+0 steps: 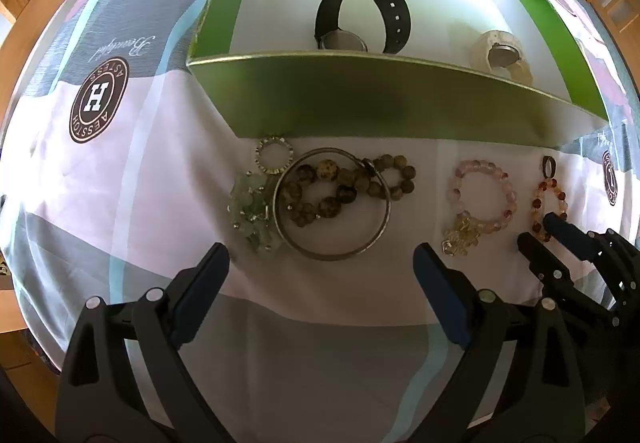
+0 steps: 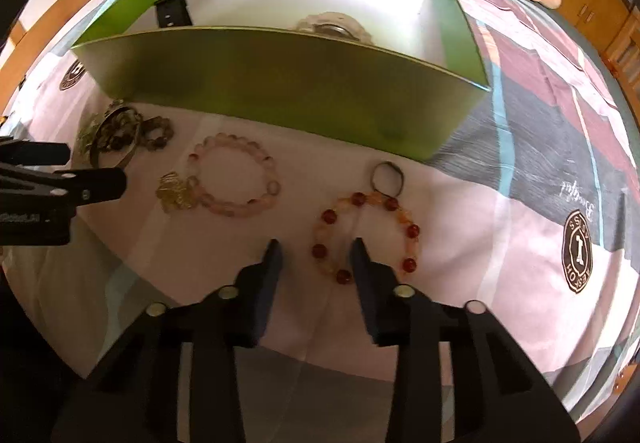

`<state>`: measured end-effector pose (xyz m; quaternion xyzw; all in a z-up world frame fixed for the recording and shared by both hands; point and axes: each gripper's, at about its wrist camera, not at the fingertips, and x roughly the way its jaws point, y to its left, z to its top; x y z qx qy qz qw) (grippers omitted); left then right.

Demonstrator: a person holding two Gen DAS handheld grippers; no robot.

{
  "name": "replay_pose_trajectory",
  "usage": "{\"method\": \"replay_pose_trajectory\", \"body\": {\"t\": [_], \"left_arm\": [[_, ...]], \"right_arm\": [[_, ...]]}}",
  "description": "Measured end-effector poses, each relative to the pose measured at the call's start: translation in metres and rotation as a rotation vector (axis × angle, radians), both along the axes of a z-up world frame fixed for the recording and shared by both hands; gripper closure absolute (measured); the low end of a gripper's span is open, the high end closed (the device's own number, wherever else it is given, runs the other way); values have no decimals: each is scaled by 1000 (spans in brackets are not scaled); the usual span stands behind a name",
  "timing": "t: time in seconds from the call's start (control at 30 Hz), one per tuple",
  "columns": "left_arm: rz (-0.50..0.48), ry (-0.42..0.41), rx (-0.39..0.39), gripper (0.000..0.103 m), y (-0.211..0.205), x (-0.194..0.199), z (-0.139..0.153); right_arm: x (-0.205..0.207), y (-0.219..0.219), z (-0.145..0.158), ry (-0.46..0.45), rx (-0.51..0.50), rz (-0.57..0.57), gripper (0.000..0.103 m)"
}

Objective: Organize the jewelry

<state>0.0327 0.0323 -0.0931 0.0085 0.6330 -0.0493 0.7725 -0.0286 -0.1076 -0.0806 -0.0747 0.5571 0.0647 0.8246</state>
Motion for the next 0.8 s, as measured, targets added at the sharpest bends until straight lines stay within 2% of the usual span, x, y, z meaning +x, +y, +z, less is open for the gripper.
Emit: {"method": "replay_pose_trajectory", "body": {"t": [0.27,0.33,0.37,0.4,0.5,0.57,0.63,0.8], "left_arm": [[-15,-5,-11,11,-5,2,-1],[-14,-43,-66,47,6,4,14],[-1,-56,-94,49,12,6,19],[22,-65,-125,49,22,9,24],[79,-47,-147,48,40,14,23],[106,-29,-164,44,47,16,21],[115,-20,-179,36,48,16,19],[92,-14,-169,36,43,17,15]], "right_arm": [[-5,8,0,0,5,3,74],[-8,4,3,4,18,-7,74],[-10,3,3,4,21,-10,74],[-8,0,4,4,22,-12,74],[-7,-3,4,6,25,-20,74],[-3,-5,4,8,28,-25,74],[-4,-5,5,11,30,-28,74],[5,-13,3,10,23,-22,73]]}}
